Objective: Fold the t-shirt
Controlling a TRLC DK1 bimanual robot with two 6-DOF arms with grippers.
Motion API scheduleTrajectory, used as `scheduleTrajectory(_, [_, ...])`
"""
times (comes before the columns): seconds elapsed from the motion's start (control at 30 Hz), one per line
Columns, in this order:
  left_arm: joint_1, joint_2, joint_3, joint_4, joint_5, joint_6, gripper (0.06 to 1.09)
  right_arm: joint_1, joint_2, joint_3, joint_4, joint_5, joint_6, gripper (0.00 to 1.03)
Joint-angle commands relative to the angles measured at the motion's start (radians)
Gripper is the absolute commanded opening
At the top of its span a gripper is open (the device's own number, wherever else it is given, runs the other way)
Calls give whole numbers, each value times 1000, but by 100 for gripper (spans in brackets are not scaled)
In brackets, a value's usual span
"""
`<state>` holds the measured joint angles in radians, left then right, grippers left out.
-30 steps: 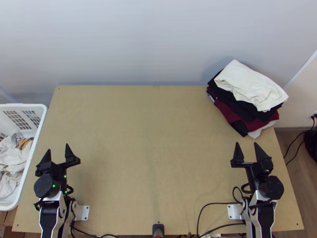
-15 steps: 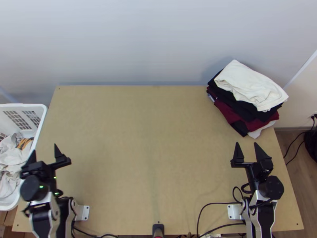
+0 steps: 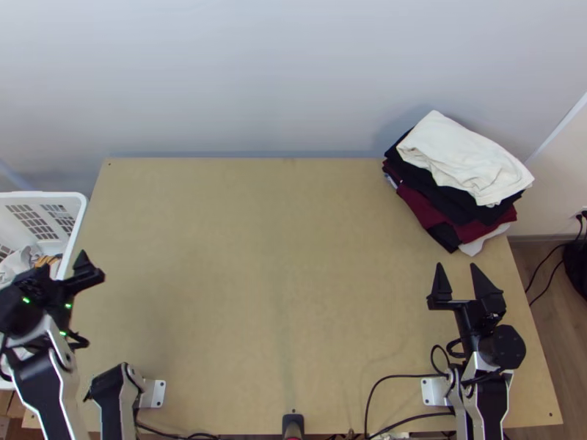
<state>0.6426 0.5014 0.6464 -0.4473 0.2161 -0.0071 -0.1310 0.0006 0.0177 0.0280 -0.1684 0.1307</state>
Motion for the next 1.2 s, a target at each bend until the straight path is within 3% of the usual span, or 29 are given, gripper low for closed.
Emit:
scheduleTrajectory(0.0, [181, 120, 50, 10, 143, 6, 104, 7, -4, -13, 3, 6, 15, 99])
scheduleTrajectory(0.43, [414, 755, 292, 39, 167, 76, 104, 7, -2, -13, 3, 6, 15, 99])
scheduleTrajectory(0.73, [512, 1206, 578, -45, 112, 88, 104, 7, -4, -13, 3, 7, 15, 99])
scheduleTrajectory(1.17, [589, 1655, 835, -76, 88, 167, 104, 7, -4, -13, 3, 7, 15, 99])
